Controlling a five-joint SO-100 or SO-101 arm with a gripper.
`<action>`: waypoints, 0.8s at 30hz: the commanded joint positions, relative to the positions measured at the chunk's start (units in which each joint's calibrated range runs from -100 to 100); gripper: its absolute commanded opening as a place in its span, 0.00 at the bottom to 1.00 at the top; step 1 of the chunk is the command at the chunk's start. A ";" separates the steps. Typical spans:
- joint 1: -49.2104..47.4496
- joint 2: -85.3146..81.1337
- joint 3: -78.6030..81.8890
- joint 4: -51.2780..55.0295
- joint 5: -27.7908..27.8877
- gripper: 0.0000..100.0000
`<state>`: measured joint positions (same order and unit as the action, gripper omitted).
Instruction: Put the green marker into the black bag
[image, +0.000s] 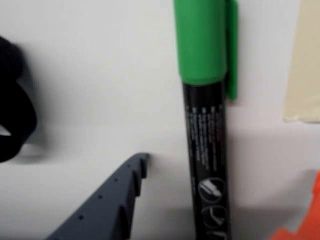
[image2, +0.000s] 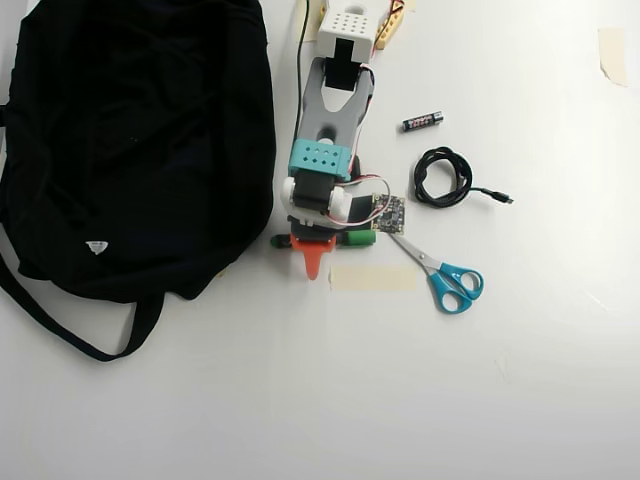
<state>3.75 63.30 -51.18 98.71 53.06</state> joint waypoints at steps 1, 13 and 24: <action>-0.46 1.76 0.77 0.60 -0.63 0.41; -0.23 1.76 0.77 0.60 -1.31 0.30; -0.23 1.76 0.77 0.60 -1.36 0.30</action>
<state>3.75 63.30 -51.26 98.71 51.99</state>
